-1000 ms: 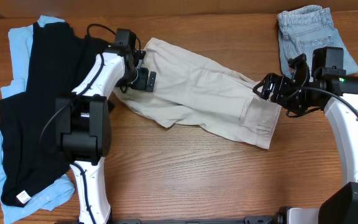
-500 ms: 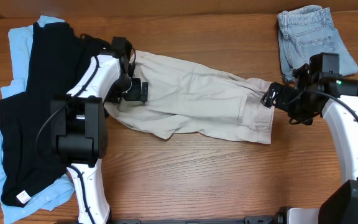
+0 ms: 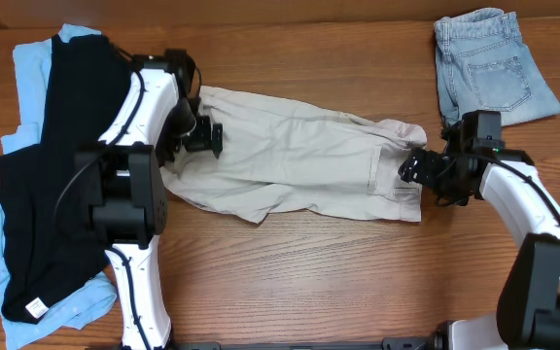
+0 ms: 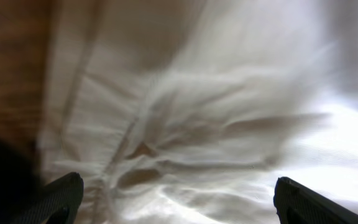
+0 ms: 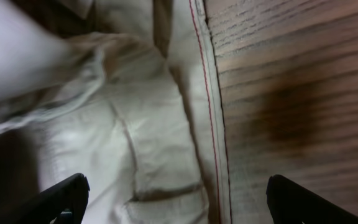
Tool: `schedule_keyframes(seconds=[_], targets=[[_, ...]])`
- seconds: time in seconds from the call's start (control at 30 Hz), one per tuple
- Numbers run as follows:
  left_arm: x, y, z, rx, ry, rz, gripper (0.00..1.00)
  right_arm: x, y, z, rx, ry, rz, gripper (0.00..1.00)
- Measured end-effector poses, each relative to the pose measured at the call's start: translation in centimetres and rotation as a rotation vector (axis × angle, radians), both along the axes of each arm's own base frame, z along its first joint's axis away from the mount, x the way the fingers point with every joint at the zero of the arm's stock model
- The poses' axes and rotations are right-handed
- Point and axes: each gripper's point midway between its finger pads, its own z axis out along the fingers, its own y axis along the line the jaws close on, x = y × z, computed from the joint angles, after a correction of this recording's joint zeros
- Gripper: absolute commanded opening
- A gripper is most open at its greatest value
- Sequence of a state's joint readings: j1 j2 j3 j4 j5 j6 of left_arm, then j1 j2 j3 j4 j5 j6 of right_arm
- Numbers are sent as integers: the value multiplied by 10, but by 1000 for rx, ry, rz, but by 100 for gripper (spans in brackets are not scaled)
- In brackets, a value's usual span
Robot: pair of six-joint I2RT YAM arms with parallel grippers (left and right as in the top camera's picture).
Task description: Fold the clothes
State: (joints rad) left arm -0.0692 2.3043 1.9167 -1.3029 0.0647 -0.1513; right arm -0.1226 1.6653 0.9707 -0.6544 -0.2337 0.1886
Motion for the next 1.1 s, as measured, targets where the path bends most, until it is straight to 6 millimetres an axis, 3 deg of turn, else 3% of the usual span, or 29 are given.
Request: schedule_keyframes(seconds=[0.17, 0.27, 0.37, 0.6, 0.67, 0.9, 1.1], targets=[[16, -1, 28, -8, -100, -2, 100, 9, 7, -20, 50, -7, 12, 92], [24, 1, 43, 2, -158, -3, 100, 20, 12, -20, 81, -43, 20, 90], [29, 6, 46, 10, -182, 4, 98, 26, 16, -20, 108, -55, 23, 80], [34, 13, 37, 20, -204, 17, 98, 25, 23, -28, 163, -31, 23, 29], [34, 14, 36, 20, -203, 19, 98, 24, 26, -29, 179, -29, 36, 4], [34, 14, 35, 20, -203, 19, 98, 16, 29, -29, 251, 11, 14, 4], [30, 10, 35, -1, -189, 2, 96, -7, 0, -14, 304, 120, -77, 4]])
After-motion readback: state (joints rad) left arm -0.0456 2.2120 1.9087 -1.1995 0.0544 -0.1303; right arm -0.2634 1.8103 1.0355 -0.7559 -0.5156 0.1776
